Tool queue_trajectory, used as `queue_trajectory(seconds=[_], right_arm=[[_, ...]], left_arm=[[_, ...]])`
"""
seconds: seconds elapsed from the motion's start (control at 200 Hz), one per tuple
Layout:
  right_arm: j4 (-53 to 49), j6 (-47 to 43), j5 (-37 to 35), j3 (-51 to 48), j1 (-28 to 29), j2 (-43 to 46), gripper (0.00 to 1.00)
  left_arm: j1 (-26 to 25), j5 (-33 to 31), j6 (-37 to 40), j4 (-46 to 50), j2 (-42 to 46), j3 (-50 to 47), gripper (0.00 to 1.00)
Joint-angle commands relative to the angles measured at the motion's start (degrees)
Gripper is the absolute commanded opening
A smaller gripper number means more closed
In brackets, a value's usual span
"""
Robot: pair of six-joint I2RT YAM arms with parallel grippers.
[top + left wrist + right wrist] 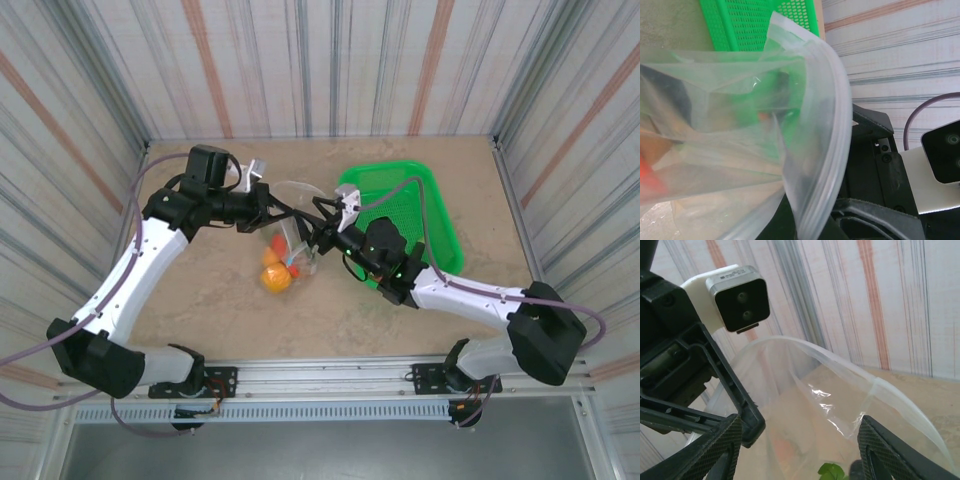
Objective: Place the food in the zip-top bag and seal the zipper
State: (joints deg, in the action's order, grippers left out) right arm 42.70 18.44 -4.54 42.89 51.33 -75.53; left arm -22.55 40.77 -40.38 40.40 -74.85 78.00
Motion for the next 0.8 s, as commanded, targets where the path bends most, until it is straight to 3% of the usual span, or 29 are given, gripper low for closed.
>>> queue_trajectory(seconds=[0.0,0.075,0.26,0.391,0.476,0.536,0.651,0.791], right_arm=[[-2.5,-0.4,-0.8,0.7,-1.5,4.0,0.63],[-8.9,-0.8,-0.9,3.3,-2.6,5.9,0.63],[-36.6,3.9,3.6,16.2,-8.6,8.1,0.58],[-43.2,0.9,-1.7,18.0,-9.8,10.2,0.54],[-59.8,7.7,-4.1,25.0,-14.1,8.8,0.49],[-69.4,11.8,0.3,28.9,-18.9,6.7,0.51],[-81.7,16.7,0.2,30.6,-22.4,3.3,0.58],[-97.3,23.6,-8.1,35.2,-23.1,-4.1,0.62]], left_arm=[[0.2,1.6,-0.3,-0.5,1.3,-0.5,0.0],[0.2,1.4,-0.2,-0.5,1.5,-0.7,0.0],[0.2,-0.4,1.1,0.6,2.7,-0.7,0.0],[-1.4,-5.3,4.5,2.9,4.2,0.8,0.0],[-2.0,-6.7,5.6,3.9,4.6,0.9,0.0],[-2.1,-6.2,5.6,3.8,4.6,0.6,0.0],[-2.2,-5.8,5.7,3.2,4.6,-0.4,0.0],[-2.2,-5.2,5.6,2.5,5.2,-1.6,0.0]])
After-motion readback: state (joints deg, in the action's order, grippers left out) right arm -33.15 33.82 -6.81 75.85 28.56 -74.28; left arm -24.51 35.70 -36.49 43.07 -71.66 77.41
